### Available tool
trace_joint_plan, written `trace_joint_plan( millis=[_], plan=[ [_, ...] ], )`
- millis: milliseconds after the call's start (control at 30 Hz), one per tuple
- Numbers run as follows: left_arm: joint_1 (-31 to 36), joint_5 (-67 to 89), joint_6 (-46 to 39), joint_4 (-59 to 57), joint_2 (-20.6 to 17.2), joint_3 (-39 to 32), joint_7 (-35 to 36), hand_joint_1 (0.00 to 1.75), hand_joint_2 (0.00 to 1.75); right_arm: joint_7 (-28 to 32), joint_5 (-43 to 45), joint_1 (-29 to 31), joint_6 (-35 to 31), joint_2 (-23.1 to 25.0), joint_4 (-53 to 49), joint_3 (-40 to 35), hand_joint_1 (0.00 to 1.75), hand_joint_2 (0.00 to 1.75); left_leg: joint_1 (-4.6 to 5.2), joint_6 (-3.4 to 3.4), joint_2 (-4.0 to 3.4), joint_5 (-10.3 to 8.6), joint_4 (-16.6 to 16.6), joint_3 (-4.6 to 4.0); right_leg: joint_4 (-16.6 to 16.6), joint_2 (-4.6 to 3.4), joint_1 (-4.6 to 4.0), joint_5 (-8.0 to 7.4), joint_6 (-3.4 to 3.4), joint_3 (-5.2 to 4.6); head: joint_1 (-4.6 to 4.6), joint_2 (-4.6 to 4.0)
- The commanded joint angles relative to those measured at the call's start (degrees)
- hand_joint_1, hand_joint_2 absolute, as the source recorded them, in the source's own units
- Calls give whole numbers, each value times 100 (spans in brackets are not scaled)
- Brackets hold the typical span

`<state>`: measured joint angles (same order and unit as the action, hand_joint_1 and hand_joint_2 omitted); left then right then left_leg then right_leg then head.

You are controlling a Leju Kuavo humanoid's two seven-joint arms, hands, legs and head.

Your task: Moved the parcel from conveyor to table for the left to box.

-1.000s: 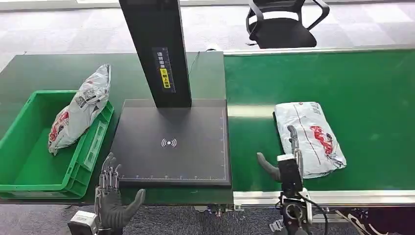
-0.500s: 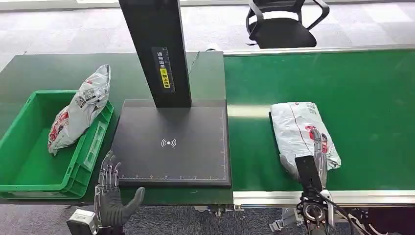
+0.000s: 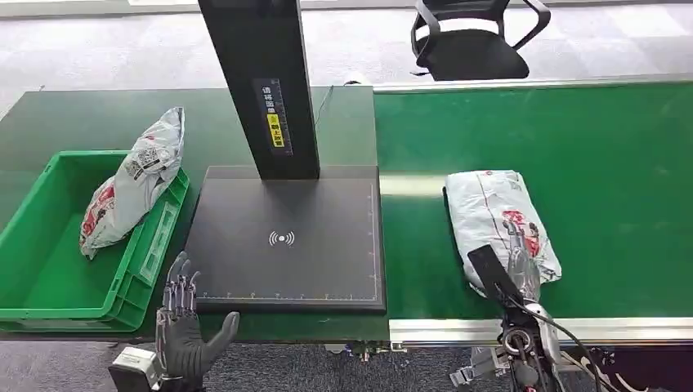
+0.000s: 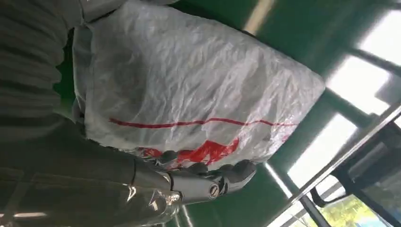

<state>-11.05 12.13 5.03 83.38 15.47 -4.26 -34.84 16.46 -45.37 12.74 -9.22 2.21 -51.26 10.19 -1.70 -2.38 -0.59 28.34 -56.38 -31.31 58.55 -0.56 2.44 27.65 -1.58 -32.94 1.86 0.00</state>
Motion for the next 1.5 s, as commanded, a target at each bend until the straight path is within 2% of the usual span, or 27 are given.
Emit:
trace_joint_plan(
  millis=[33, 300, 400, 567, 600, 633, 667, 1067, 1200, 1367, 1400, 1467, 1500],
  plan=[
    [56, 29, 102, -195, 56, -174, 64, 0, 175, -189, -339, 209, 159, -319, 1119, -292, 0, 175, -4, 17, 7, -2, 8, 9, -15, 8, -9, -5, 19, 14, 0, 0],
    [45, 19, 147, -164, 30, -185, 64, 0, 175, -321, -672, 179, 264, -319, 1277, -627, 0, 175, -2, 11, 3, -1, 4, 6, -7, 4, -5, -2, 13, 7, 0, 0],
    [-4, 3, 165, -102, 40, -205, 74, 0, 175, -616, -965, 237, 165, -237, 1380, -818, 0, 175, -4, 19, 2, -1, 8, 9, -16, 3, -10, -6, 22, 12, 0, 0],
    [-49, -5, 192, -105, 48, -220, 81, 0, 175, -653, -1088, 428, 199, -182, 1644, -916, 2, 175, -5, 16, -8, -1, 7, 11, -12, -6, -10, -7, 21, 9, 0, 0],
    [-38, -7, 211, -90, 64, -232, 82, 0, 175, -588, -1107, 482, 132, -157, 1728, -917, 140, 175, -5, 14, -4, 0, 5, 9, -10, -2, -9, -6, 19, 9, 0, 0],
    [-33, -6, 211, -88, 66, -231, 83, 0, 175, -586, -1108, 483, 132, -152, 1726, -918, 148, 175, -2, 10, -5, 0, 3, 9, -6, -3, -6, -3, 13, 7, 0, 0],
    [-17, -4, 207, -85, 70, -229, 88, 0, 175, -583, -1110, 479, 140, -139, 1718, -925, 175, 175, -5, 16, -8, -1, 6, 11, -12, -6, -10, -7, 21, 10, 0, 0],
    [-2, -10, 223, -161, 50, -254, 97, 0, 175, -543, -1129, 497, 251, -153, 1707, -990, 175, 175, -9, 20, 4, -5, 15, 29, -24, 11, -16, -8, 27, 29, 0, 0],
    [-28, 1, 224, -123, 95, -293, 86, 0, 175, -159, -862, 637, -216, -34, 1659, -769, 175, 175, -8, 20, 2, -4, 12, 27, -21, 7, -15, -7, 25, 26, 0, 0],
    [-34, 1, 225, -122, 95, -295, 86, 0, 175, -161, -865, 686, -191, -27, 1632, -780, 175, 175, -3, 11, -5, 1, 3, 17, -4, -2, -6, -2, 15, 14, 0, 0],
    [-42, 19, 206, -113, 116, -313, 68, 0, 175, 219, -534, 644, -575, 78, 1377, -532, 175, 175, -5, 15, -4, 0, 5, 16, -9, -1, -10, -5, 20, 14, 0, 0],
    [-66, 48, 182, -99, 145, -310, 41, 0, 175, 751, 14, 655, -916, 230, 890, -219, 175, 175, -3, 14, -1, 0, 2, 11, -5, 1, -8, -3, 18, 11, 0, 0],
    [-62, 73, 148, -129, 161, -278, 9, 0, 175, 1073, 569, 480, -978, 331, 172, -63, 175, 175, -4, 20, -6, -1, 4, 11, -9, -4, -10, -7, 26, 8, 0, 0]
  ],
)
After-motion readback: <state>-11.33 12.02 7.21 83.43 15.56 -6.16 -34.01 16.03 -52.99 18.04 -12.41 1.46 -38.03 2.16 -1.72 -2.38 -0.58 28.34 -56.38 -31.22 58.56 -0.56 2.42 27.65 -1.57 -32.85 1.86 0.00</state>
